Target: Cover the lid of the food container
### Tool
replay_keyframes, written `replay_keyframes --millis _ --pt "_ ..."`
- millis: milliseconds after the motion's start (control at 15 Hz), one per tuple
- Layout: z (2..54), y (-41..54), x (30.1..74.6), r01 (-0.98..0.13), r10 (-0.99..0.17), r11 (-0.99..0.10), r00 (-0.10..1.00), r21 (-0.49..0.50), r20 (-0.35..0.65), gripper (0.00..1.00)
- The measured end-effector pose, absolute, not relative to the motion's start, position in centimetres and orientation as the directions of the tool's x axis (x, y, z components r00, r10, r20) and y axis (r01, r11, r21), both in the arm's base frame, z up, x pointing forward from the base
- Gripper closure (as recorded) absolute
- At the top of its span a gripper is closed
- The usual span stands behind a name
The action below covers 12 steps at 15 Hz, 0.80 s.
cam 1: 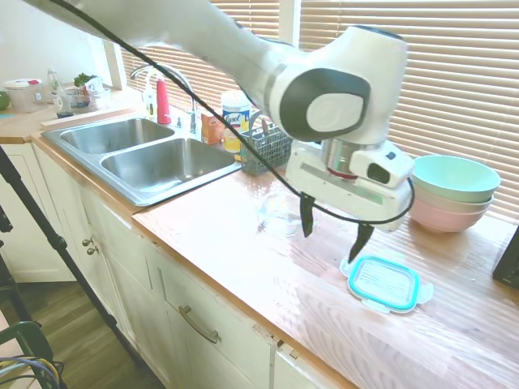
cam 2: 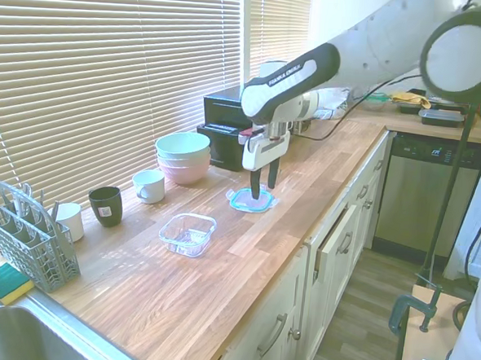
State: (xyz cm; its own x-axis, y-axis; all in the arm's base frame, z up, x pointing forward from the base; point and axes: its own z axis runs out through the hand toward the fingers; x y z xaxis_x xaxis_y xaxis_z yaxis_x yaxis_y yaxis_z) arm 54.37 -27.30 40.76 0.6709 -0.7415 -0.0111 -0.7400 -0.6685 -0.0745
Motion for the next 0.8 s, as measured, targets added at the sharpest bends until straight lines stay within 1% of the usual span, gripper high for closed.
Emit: replay_keyframes --millis 133,533,800 --pt "40.1 -29.7 56.1 -0.742 -0.743 -0.667 0.669 -0.068 -0.01 0.0" --pt "39.4 -34.8 59.2 -0.747 -0.748 -0.662 0.664 -0.057 -0.015 0.0" --pt "37.9 -37.1 60.3 -0.762 -0.763 -0.643 0.646 -0.073 -0.025 0.0"
